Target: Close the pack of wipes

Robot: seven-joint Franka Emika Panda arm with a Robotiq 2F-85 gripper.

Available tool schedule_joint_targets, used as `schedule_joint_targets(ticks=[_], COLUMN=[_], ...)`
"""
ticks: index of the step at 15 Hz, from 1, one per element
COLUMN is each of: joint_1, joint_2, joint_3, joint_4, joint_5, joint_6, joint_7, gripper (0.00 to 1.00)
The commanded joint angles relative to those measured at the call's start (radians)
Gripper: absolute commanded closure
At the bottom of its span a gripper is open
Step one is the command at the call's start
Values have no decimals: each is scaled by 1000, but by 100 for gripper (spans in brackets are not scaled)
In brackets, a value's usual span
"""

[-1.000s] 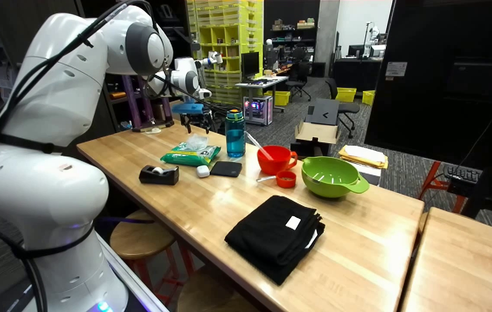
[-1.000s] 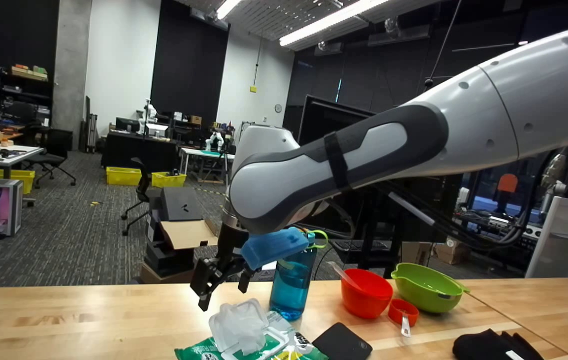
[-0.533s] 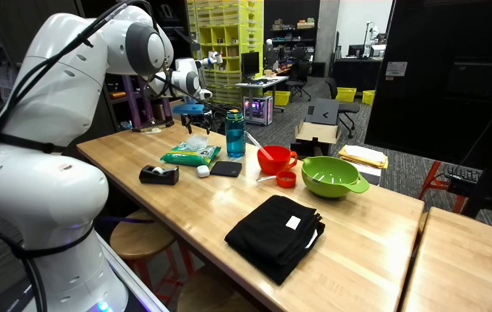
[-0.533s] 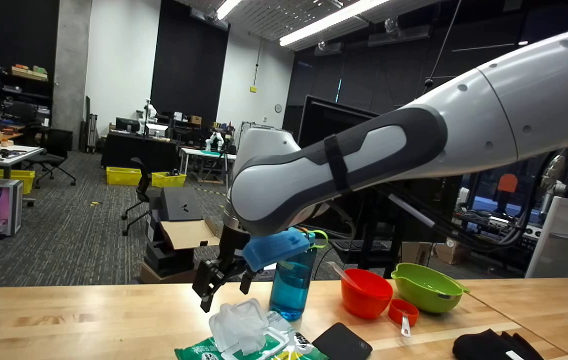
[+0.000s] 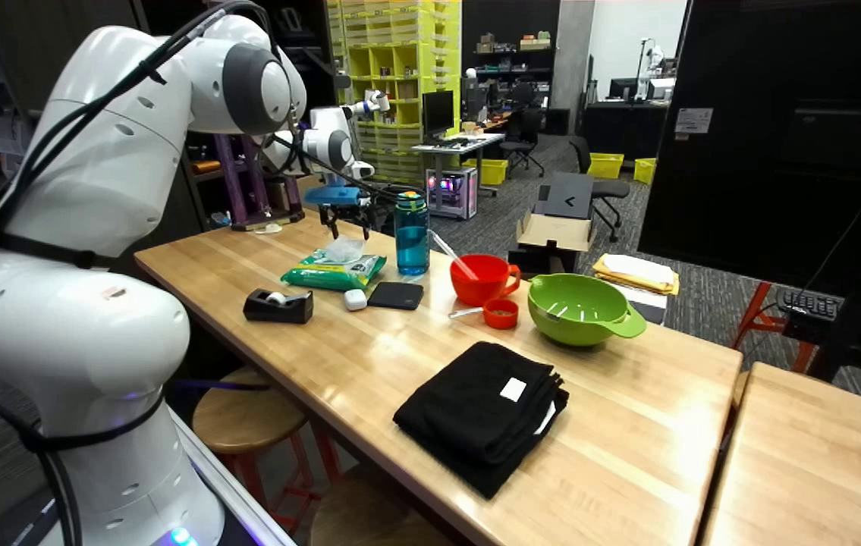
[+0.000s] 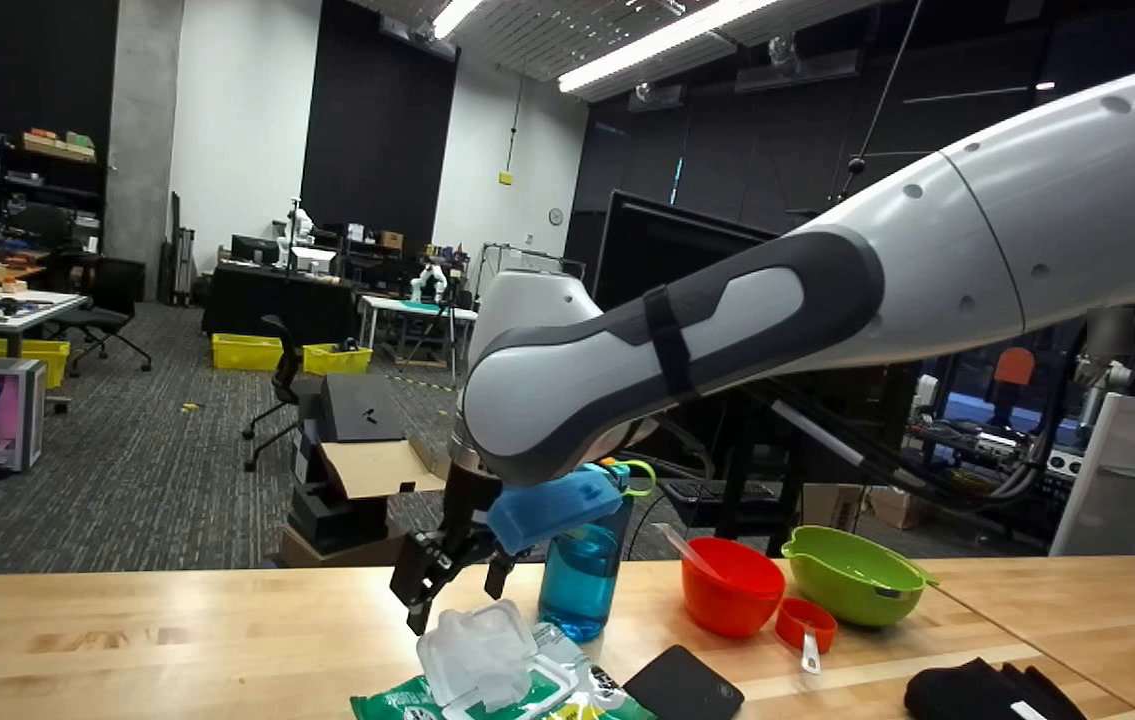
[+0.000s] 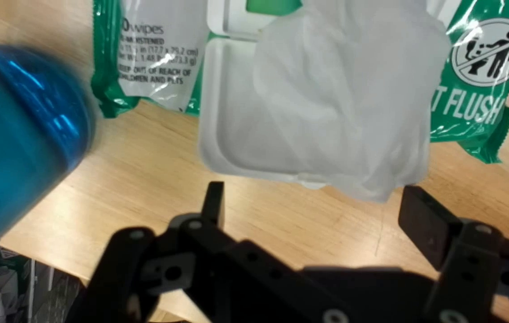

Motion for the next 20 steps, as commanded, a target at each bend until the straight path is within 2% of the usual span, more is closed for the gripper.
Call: schedule_joint_targets(ticks=[1,20], joint_1=[9,27], joint_2=[3,-32], joint_3=[-7,-13], joint_4=[-1,24], joint_5=[10,14], joint_6=[-13,-125], joint_7=[27,156], gripper=[0,0])
